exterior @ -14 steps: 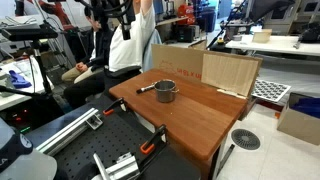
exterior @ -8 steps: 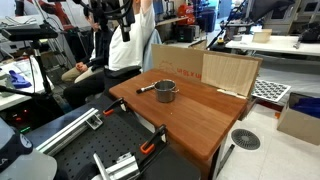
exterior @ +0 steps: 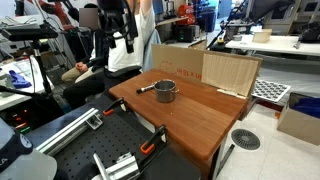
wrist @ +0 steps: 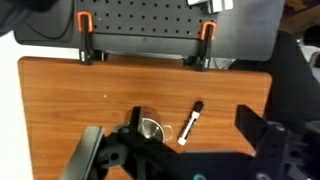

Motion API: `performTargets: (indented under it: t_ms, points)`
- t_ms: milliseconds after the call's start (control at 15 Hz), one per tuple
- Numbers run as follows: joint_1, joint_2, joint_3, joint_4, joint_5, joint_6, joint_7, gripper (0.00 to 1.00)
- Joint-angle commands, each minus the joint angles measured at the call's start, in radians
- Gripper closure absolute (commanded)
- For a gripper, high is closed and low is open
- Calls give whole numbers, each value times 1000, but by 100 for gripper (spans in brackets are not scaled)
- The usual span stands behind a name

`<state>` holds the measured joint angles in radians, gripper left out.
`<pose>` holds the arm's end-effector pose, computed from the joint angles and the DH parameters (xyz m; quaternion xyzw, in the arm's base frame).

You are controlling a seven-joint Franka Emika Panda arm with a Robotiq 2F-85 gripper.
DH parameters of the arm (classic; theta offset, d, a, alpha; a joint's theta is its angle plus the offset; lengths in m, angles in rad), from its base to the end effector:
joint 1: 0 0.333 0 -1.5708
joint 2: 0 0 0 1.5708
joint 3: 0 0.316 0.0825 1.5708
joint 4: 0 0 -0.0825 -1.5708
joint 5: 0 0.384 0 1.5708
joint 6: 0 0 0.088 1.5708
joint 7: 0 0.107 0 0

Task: Put the marker in the pot

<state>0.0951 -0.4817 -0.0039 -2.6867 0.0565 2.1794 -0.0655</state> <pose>0.3685 0.0359 0.3810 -0.9977 -0.0621 0.0131 0.0237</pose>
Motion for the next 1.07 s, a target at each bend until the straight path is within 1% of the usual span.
performTargets:
  t_ms: [0,267,467,600,733,933,1000]
  points:
    - [5,156,34,5,36,97,48,0]
    - [13,357,76,21,48,279,142,0]
    - [23,479,100,36,63,463,199,0]
    - [27,561,112,65,54,521,227,0]
    - [32,630,124,89,71,570,217,0]
    - [39,717,134,117,49,688,224,0]
    - [44,745,134,129,44,707,230,0]
